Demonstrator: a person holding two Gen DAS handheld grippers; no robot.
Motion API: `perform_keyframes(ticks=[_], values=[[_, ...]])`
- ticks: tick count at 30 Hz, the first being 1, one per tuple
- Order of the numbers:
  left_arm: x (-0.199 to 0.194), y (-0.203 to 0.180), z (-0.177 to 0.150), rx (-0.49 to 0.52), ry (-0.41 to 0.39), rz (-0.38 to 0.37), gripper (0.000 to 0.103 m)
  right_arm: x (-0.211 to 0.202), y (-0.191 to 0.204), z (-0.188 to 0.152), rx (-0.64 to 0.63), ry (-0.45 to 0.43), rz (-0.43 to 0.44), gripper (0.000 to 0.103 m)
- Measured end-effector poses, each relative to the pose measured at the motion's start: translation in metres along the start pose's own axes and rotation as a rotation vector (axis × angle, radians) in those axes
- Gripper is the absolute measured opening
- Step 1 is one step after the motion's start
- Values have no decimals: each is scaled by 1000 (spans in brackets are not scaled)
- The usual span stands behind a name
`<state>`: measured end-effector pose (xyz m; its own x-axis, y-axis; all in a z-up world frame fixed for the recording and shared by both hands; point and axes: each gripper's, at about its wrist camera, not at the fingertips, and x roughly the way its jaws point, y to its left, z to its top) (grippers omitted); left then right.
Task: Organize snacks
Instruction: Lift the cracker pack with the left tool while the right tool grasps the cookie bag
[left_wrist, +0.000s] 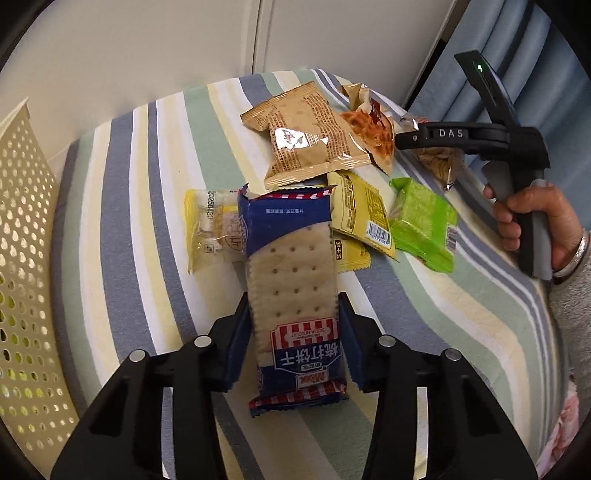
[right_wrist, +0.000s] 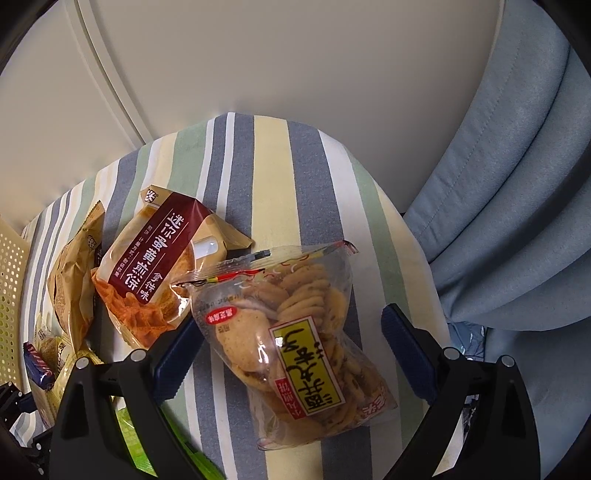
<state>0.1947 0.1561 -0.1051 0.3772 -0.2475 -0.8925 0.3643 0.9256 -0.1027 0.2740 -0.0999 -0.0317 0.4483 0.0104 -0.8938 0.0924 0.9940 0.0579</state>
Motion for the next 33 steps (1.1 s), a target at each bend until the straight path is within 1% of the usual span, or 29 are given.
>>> perform_keyframes(ticks=[3, 5, 7, 11, 14, 16, 18, 23, 29, 33], values=[[-5, 0, -1, -5, -20, 28, 43, 1, 5, -2, -25, 7, -29, 93], [-10, 1, -2, -14, -48, 24, 43, 0, 9, -3, -38, 3, -42, 87], [-17, 2, -3, -19, -79, 20, 43, -3, 12, -5, -42, -6, -42, 72], [-27, 4, -5, -26, -111, 8, 43, -8, 13, -8, -43, -6, -37, 65], [-33, 7, -5, -29, -135, -6, 43, -13, 9, -10, -18, -8, -20, 60], [-40, 10, -6, -38, -156, -47, 43, -14, 6, -11, -1, -6, 0, 57], [-45, 15, -5, -54, -171, -84, 43, -17, 4, -12, 15, -4, 25, 55], [-65, 24, -3, -85, -235, -101, 43, -31, -3, -20, 83, -10, 123, 53], [-93, 43, -2, -144, -313, -102, 43, -52, 5, -24, 92, -28, 168, 52], [-115, 58, -6, -178, -364, -93, 43, -61, 18, -26, 84, -42, 179, 52]])
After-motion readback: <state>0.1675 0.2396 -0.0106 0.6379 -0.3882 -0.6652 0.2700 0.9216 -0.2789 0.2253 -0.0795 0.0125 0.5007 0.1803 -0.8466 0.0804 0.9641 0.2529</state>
